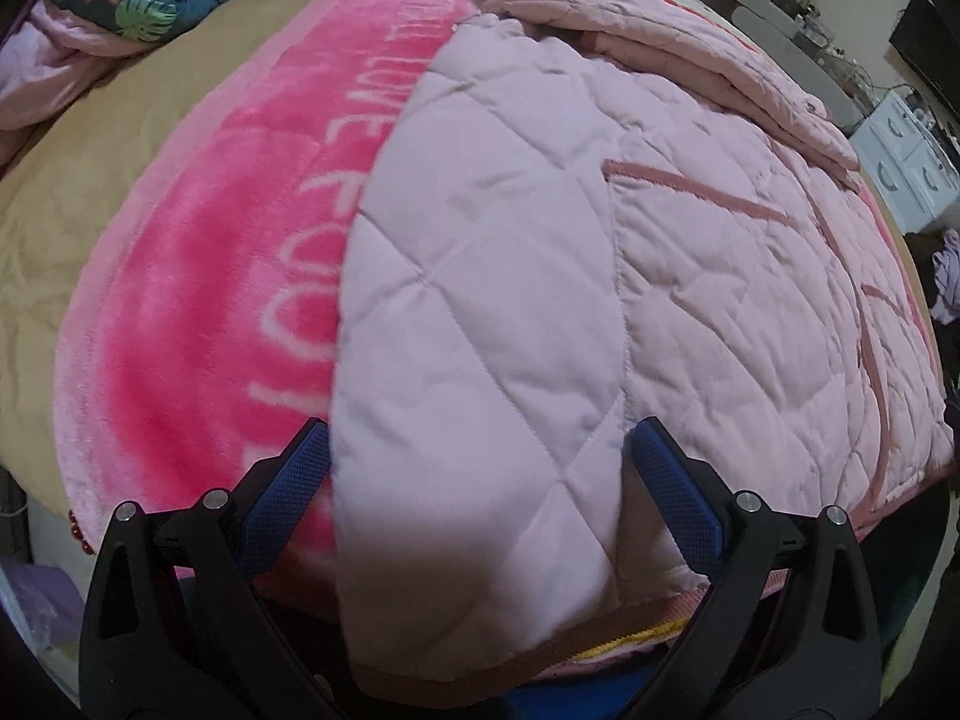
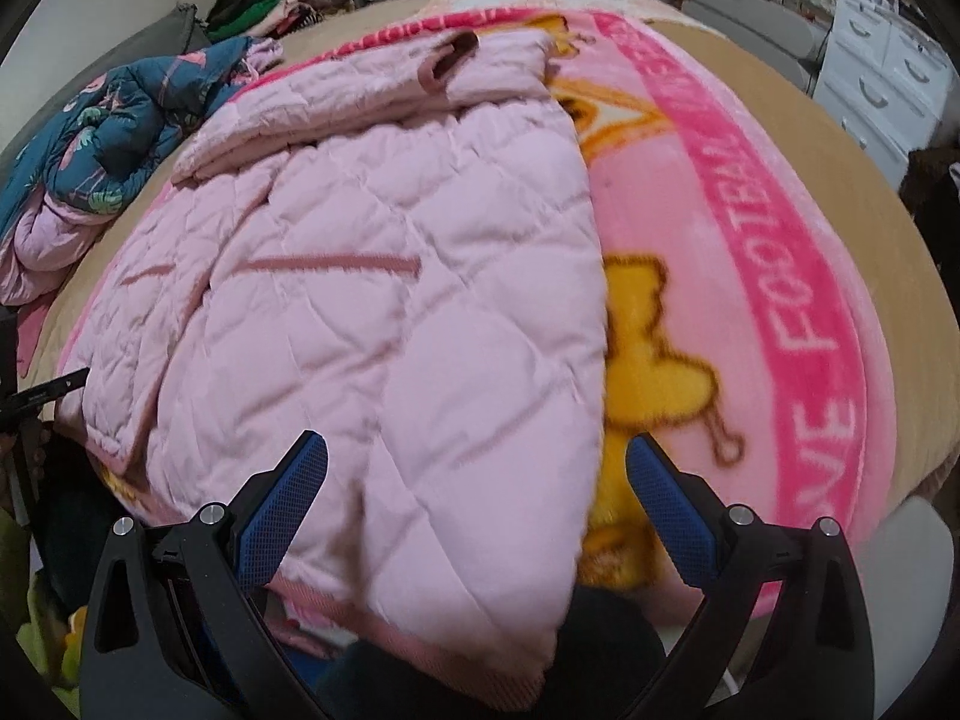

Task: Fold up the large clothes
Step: 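Grasp a ribbed sleeve cuff with each tool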

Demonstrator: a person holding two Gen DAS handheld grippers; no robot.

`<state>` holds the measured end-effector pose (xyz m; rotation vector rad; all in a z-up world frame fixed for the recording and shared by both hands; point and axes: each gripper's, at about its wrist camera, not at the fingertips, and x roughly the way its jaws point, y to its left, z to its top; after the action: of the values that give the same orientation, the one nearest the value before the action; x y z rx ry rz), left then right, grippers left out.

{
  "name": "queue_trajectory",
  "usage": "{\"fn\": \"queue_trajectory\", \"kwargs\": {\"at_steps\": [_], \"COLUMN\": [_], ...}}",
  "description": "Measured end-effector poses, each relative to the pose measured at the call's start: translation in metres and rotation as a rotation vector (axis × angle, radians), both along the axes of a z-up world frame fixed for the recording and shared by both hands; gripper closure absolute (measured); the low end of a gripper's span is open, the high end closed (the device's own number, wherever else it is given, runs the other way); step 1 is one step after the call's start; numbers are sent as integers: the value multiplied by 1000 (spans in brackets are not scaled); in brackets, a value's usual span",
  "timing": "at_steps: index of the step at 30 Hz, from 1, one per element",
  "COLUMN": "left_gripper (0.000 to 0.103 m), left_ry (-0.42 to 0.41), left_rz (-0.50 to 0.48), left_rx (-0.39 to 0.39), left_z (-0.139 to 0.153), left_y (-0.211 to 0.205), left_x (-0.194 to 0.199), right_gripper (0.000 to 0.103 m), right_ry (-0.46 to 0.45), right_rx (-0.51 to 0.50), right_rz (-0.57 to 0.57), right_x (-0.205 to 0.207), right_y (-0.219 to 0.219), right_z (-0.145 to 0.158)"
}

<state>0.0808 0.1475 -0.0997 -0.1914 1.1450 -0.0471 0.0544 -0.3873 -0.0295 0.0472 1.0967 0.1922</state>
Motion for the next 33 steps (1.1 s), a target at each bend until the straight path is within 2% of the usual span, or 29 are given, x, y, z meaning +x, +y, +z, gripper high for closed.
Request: {"fn": "queue_trajectory", "kwargs": {"at_steps": [10,13,14,16,19,21,23,24,27,31,33], "left_gripper": [12,12,12,12,12,13,16,18,34,72,83], "left_ry": [18,22,23,24,28,22,19,16,2,-37,-61], "left_rz": [-45,-49,-53,-58,-58,-65,-70,-73,-81,-87,-94], "left_rx": [-29,-46,-48,-53,-70,-61,-58,-60,-44,-13,-1], "left_z": [-2,-3,-3,-4,-5,-5,-4,-4,0,10,18], "left_y": [-5,-3,-2,-2,1,-1,-3,-4,-7,-11,-13], "left_x": [-4,-5,-6,-7,-5,-4,-4,-4,-4,-6,-6], "right_gripper": [5,7,14,16,40,51,74,77,82,86,87], "right_ry": [191,229,248,246,231,212,180,161,100,30,-7], "right_rx": [56,100,120,125,161,153,158,169,166,186,204], "right_rz": [43,52,57,66,79,94,111,116,131,125,121], "right_x": [-6,-7,-7,-9,-10,-13,-16,-16,-18,-19,-17], "right_y": [3,3,2,2,2,4,4,5,6,6,5], "right_z": [-28,-31,-33,-33,-28,-24,-18,-14,0,15,22]}}
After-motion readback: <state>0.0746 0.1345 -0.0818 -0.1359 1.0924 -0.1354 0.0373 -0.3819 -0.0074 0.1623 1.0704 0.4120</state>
